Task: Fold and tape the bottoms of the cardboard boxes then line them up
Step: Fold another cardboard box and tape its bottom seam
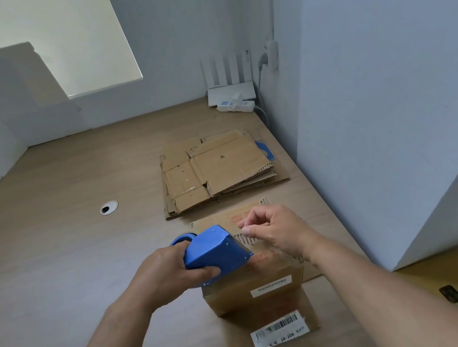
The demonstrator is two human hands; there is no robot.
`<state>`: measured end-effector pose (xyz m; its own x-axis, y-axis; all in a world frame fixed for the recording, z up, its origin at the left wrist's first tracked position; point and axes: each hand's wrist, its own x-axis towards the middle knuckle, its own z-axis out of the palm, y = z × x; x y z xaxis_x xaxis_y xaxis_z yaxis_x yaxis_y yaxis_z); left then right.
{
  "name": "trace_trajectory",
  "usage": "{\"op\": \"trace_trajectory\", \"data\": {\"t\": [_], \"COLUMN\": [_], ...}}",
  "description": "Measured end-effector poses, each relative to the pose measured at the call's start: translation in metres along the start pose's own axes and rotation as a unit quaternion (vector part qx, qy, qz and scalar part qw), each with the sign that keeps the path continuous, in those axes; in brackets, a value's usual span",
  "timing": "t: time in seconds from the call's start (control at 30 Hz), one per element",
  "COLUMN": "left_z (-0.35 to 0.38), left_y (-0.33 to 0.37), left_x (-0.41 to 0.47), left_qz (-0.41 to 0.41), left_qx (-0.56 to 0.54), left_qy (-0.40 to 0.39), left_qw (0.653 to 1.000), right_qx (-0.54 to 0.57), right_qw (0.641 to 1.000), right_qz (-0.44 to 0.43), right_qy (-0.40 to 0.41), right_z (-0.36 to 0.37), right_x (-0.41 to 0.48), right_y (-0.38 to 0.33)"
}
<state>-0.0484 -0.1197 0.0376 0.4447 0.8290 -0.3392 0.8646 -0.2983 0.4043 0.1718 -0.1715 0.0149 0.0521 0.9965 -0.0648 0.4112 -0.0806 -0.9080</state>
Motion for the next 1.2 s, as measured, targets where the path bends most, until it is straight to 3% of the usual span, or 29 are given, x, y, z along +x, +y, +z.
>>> {"op": "trace_trajectory", "data": {"t": [0.27,0.4,0.47,0.67,0.77,0.87,0.97,1.03,1.2], "left_z": [-0.03,-0.056,-0.06,-0.057,-0.059,-0.056,-0.054,-0.054,-0.064], "left_y": [0.019,0.007,-0.001,0.013,0.016,0.014,0.011,0.009,0.009], "left_x": [0.015,0.018,0.018,0.031,0.035,0.034,0.033,0.034,0.035], "left_qz": [0.009,-0.067,-0.099,-0.117,-0.126,-0.119,-0.123,-0.127,-0.126], "left_qx": [-0.064,0.018,0.055,0.084,0.093,0.111,0.103,0.096,0.101], "left_qy": [-0.058,-0.086,-0.102,-0.12,-0.133,-0.138,-0.141,-0.142,-0.123], "left_qw": [0.996,0.994,0.988,0.982,0.979,0.977,0.977,0.977,0.979], "right_qx": [-0.024,0.027,-0.004,-0.002,-0.002,0.025,0.11,0.143,0.077], "right_qw": [0.997,0.986,0.983,0.978,0.977,0.982,0.982,0.979,0.981], "right_qz": [0.053,0.128,0.144,0.167,0.163,0.09,0.041,0.08,0.147], "right_qy": [0.044,0.099,0.114,0.124,0.135,0.167,0.146,0.119,0.097], "right_z": [-0.007,-0.038,-0.049,-0.044,-0.044,-0.045,-0.046,-0.045,-0.046], "right_x": [0.008,0.008,0.007,0.006,0.004,-0.002,-0.001,0.005,0.011], "right_y": [0.001,0.019,0.028,0.037,0.037,0.032,0.026,0.027,0.032]}}
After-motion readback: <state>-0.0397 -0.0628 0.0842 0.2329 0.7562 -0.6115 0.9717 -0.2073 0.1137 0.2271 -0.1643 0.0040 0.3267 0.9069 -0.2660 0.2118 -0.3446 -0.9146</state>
